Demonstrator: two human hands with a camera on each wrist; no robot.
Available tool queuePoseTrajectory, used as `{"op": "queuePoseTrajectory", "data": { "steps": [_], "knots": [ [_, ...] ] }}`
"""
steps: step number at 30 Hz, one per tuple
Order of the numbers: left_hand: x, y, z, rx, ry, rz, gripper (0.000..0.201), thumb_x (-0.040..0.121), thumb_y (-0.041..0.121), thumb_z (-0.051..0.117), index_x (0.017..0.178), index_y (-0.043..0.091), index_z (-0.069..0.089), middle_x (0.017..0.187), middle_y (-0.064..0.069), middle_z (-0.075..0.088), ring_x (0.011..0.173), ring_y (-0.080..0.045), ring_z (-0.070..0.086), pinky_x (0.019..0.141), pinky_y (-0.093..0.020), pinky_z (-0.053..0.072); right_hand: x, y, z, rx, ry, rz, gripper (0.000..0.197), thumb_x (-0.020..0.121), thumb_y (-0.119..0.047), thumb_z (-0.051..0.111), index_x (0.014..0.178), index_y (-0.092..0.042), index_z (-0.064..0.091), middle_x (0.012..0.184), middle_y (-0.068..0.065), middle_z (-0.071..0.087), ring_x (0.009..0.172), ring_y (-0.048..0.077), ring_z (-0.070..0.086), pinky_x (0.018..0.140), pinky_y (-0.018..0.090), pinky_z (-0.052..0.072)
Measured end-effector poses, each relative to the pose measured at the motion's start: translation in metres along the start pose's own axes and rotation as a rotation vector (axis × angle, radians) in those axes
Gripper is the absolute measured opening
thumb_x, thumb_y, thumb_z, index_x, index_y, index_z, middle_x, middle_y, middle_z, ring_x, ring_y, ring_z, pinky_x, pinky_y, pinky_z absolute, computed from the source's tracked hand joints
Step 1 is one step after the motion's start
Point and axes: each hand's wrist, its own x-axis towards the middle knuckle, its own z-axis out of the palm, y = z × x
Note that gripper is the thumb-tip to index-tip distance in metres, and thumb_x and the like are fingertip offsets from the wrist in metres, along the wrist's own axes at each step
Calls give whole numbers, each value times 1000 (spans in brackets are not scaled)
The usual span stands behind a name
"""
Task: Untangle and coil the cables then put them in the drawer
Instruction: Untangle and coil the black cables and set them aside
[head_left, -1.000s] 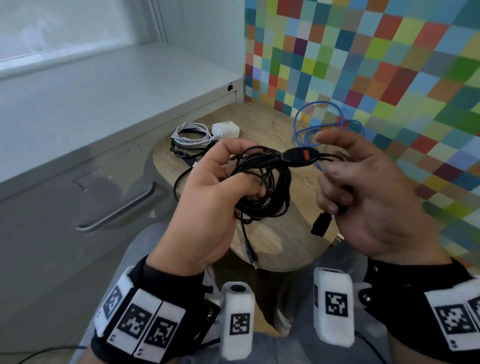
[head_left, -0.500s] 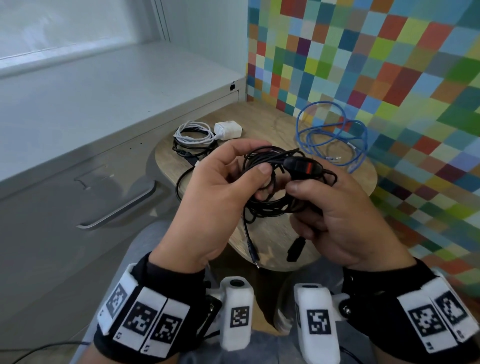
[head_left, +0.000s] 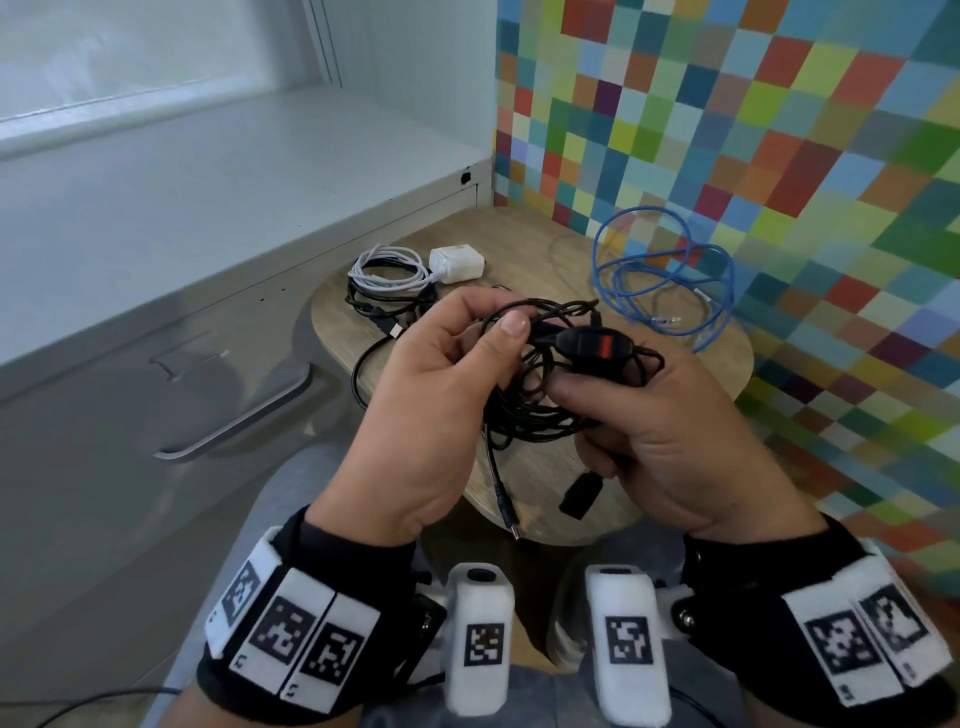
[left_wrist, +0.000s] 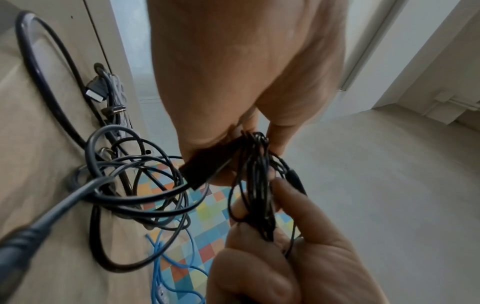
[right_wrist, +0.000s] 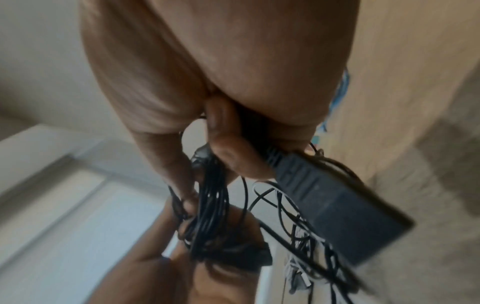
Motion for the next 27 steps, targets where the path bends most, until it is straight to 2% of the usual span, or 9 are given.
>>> {"op": "queuePoseTrajectory", "data": {
  "steps": [4,7,9,10,13,16,19,24,27],
  "knots": [
    [-2,0,-1,-93,-78,-25,19,87,1,62,105,8,61,79,-5,61,57,-11,46,66,-31,35,3,2,5,-85,194,-78,26,91,-3,72,77,-24,76,65,2,62,51,22,40,39,25,29],
    [0,1,-3,53,-130,-29,40,79,-8,64,116,8,62,89,-7,68,78,-17,61,81,-35,51,2,4,8,-11,254,-60,33,97,-4,64,74,-26,74,68,1,65,52,13,50,38,25,33],
    [2,2,-2,216,-132,2,41,84,-10,69,122,7,63,99,-7,72,93,-21,65,95,-44,54,1,4,10,70,238,-36,28,99,-5,61,78,-21,71,67,0,64,48,6,51,38,23,32],
    [3,1,-2,290,-113,19,39,88,-10,70,122,7,64,100,-7,73,94,-19,66,95,-43,55,1,4,10,108,224,-26,24,99,-4,60,81,-17,68,66,0,62,43,3,49,38,21,31],
    [3,1,-1,355,-44,50,23,94,-5,65,111,9,69,82,-5,70,71,-15,62,65,-27,49,-2,1,7,149,169,-3,18,98,2,56,87,-10,64,65,1,60,35,1,45,38,19,28],
    [4,-2,0,270,29,15,9,96,-6,60,102,-2,66,66,-7,56,53,-13,43,50,-26,33,-2,3,5,38,111,-40,25,93,4,64,90,-19,73,67,-1,64,40,5,47,40,21,28],
    [3,-4,0,155,78,-6,5,90,-6,66,94,-3,64,68,-9,56,49,-10,42,45,-21,30,1,6,5,-98,83,-75,24,84,-3,79,88,-27,77,72,4,67,57,25,46,38,22,26],
    [2,2,-1,18,65,-23,4,80,1,62,80,5,62,63,-10,57,52,-17,51,46,-19,29,2,6,-10,160,-17,43,16,83,-10,71,97,-18,74,79,22,57,32,4,28,38,17,20],
    [2,8,-5,-14,96,-48,15,88,-4,60,78,7,57,69,-15,64,45,-11,40,46,-19,27,3,2,-22,170,-15,2,22,79,-11,71,98,-20,74,88,11,65,36,6,25,40,17,20]
  ]
}}
